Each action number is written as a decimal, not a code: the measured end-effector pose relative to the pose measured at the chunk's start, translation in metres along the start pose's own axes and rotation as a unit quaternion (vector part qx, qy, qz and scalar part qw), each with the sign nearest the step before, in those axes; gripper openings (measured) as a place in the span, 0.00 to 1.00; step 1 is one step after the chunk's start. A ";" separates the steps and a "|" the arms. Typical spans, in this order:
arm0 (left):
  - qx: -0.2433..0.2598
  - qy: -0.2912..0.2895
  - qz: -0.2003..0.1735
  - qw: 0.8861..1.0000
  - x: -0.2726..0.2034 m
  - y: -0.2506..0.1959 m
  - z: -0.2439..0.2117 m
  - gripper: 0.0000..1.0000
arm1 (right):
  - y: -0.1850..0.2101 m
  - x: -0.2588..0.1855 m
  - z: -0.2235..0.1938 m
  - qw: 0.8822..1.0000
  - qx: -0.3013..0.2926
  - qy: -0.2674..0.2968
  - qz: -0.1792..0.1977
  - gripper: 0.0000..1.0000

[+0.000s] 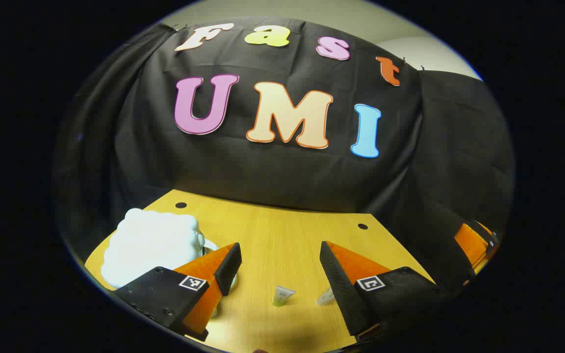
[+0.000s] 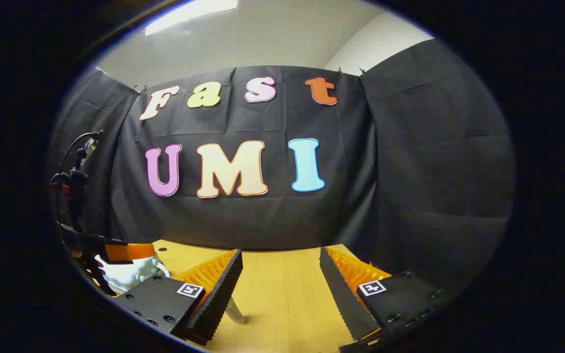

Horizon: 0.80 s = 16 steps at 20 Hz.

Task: First open the suitcase, pack the skin care products into it, and then close the suitcase.

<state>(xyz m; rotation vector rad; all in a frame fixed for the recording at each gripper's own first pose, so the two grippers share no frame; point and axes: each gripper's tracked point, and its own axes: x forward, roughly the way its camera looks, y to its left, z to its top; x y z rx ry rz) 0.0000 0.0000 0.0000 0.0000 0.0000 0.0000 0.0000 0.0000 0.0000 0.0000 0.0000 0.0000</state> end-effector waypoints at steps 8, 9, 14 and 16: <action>0.008 0.101 0.026 0.995 0.025 0.039 -0.037 0.96 | 0.018 0.005 -0.008 1.000 -0.013 0.004 0.013 0.98; 0.007 0.114 0.026 0.993 0.031 0.042 -0.040 0.95 | 0.019 0.005 -0.010 1.000 -0.018 0.008 0.014 0.99; 0.015 0.179 0.032 0.983 0.054 0.064 -0.049 0.95 | 0.019 0.006 -0.020 0.999 -0.029 0.022 0.013 0.99; 0.008 0.211 0.033 0.977 0.065 0.071 -0.057 0.95 | 0.017 0.005 -0.023 0.999 -0.038 0.024 0.008 1.00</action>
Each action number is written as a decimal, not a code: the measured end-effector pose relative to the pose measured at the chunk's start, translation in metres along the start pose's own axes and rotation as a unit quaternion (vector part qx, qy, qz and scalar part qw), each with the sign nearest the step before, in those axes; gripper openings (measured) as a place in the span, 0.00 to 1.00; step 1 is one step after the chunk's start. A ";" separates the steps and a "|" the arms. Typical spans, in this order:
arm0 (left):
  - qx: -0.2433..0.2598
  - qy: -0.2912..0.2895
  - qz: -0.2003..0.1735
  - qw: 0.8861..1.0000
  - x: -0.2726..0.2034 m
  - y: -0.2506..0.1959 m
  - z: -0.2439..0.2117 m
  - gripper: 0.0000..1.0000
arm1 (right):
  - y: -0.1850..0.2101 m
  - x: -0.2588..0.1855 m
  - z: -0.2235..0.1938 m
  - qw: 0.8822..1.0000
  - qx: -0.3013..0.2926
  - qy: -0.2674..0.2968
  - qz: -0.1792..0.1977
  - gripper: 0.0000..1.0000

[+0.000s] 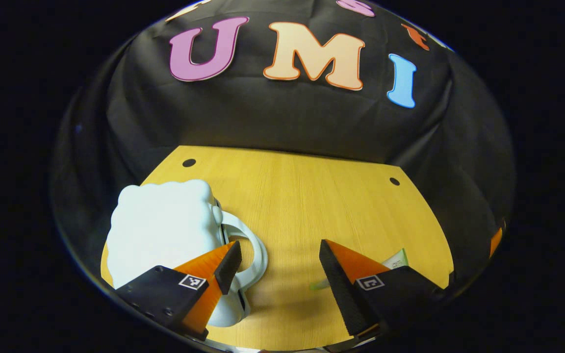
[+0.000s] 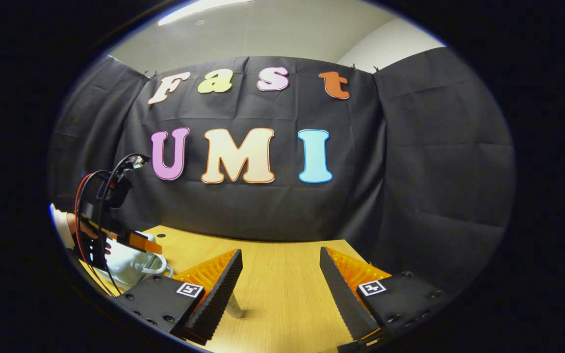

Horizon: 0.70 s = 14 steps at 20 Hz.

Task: First open the suitcase, pack the skin care products into it, and then close the suitcase.

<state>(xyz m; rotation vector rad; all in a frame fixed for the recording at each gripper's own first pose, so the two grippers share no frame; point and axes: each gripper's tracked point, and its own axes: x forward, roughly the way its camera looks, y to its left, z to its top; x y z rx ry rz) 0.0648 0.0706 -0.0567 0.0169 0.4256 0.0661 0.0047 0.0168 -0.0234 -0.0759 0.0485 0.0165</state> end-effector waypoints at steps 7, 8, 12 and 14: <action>-0.027 0.120 0.009 0.992 0.042 0.015 -0.014 0.94 | -0.010 -0.003 -0.006 1.000 -0.010 0.003 -0.013 0.99; -0.026 0.136 0.014 0.990 0.047 0.014 -0.016 0.94 | -0.013 -0.004 -0.008 1.000 -0.007 0.004 -0.015 0.99; -0.043 0.196 0.035 0.979 0.067 0.024 -0.030 0.87 | -0.026 -0.003 -0.009 1.000 0.000 0.007 -0.026 0.99; -0.051 0.224 0.045 0.972 0.073 0.027 -0.037 0.77 | -0.034 -0.004 -0.011 0.999 0.001 0.009 -0.033 0.99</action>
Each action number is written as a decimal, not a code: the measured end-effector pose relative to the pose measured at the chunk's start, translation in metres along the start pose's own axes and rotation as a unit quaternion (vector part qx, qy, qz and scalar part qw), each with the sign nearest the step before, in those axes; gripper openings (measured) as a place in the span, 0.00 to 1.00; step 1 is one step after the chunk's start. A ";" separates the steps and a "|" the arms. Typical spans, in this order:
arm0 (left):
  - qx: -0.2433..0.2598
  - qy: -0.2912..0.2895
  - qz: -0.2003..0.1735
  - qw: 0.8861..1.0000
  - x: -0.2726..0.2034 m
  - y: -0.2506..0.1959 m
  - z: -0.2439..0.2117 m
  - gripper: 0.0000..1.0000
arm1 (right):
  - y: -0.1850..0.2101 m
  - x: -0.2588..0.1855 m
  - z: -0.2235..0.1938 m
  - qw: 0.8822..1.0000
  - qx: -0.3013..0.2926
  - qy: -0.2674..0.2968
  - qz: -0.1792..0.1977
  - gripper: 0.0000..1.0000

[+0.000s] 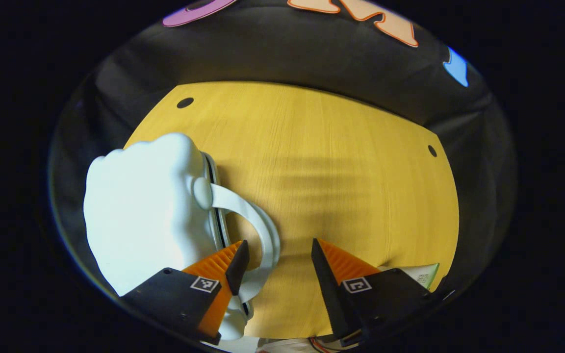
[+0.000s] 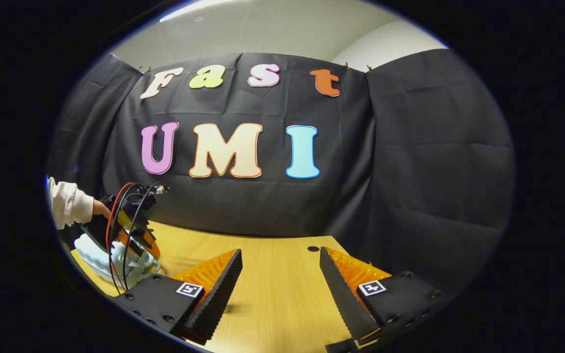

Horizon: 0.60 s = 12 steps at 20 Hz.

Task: First open the suitcase, pack the skin care products into it, and then close the suitcase.

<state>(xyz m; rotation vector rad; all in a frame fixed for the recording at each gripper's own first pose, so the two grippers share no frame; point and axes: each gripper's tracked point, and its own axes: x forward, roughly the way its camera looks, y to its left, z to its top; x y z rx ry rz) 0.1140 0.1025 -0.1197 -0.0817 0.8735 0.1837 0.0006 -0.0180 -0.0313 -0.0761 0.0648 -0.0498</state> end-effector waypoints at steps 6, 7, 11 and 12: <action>0.008 0.045 0.041 0.998 0.024 0.016 -0.002 0.59 | -0.017 0.004 -0.010 1.000 0.013 0.016 -0.014 0.99; 0.004 0.054 0.042 0.998 0.028 0.018 -0.004 0.58 | -0.018 0.004 -0.011 1.000 0.016 0.018 -0.015 0.99; -0.012 0.079 0.049 0.996 0.043 0.021 -0.012 0.25 | -0.028 0.005 -0.014 0.999 0.012 0.019 -0.025 0.99; -0.012 0.086 0.052 0.995 0.045 0.021 -0.013 0.15 | -0.029 0.005 -0.015 0.999 0.010 0.021 -0.027 0.99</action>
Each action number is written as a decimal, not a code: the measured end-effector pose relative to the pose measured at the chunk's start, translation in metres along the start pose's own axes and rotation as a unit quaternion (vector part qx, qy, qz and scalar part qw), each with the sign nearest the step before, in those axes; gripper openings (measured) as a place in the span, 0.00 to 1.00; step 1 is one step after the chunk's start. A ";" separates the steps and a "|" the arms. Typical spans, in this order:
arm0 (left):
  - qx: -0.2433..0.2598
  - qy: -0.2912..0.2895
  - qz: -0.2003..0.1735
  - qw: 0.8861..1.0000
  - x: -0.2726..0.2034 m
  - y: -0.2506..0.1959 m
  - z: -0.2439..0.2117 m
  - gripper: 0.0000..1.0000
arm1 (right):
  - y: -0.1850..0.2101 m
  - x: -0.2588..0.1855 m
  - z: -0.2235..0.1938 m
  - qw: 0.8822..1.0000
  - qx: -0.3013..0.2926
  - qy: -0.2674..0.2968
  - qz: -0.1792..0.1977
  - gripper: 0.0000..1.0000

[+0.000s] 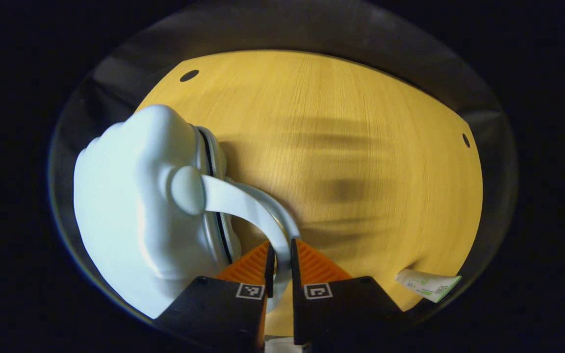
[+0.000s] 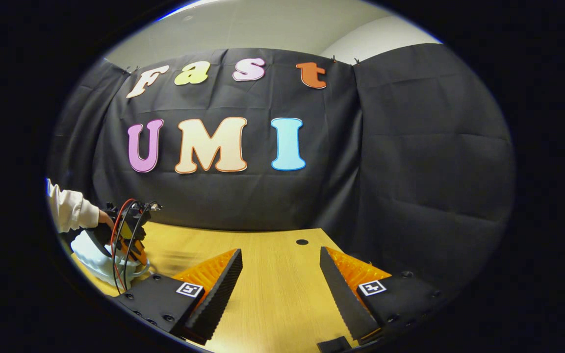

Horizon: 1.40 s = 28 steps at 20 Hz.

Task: First open the suitcase, pack the skin care products into it, and then close the suitcase.

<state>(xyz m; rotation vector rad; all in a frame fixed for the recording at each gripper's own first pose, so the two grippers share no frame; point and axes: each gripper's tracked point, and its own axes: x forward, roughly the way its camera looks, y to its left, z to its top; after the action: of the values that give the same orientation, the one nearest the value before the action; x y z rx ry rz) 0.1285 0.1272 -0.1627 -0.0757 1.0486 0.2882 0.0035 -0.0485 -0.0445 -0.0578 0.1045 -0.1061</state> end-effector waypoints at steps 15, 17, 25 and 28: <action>0.005 -0.021 -0.032 0.999 -0.019 -0.012 0.008 0.00 | 0.016 0.007 -0.006 1.000 -0.007 0.008 0.020 0.99; 0.005 -0.031 -0.051 0.998 -0.030 -0.011 0.012 0.00 | 0.022 0.009 -0.007 1.000 -0.006 0.010 0.028 0.99; -0.004 -0.085 -0.104 0.991 -0.061 -0.009 0.024 0.00 | 0.056 0.016 -0.011 0.997 -0.013 0.014 0.069 0.99; -0.019 -0.103 -0.121 0.987 -0.073 -0.006 0.028 0.00 | 0.071 0.017 -0.010 0.996 -0.012 0.014 0.082 0.99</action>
<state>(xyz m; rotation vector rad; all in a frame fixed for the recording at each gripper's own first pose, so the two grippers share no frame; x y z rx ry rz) 0.1197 0.1123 -0.0858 -0.2019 0.8191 0.0920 0.0264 0.0194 -0.0604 -0.0719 0.1385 0.0579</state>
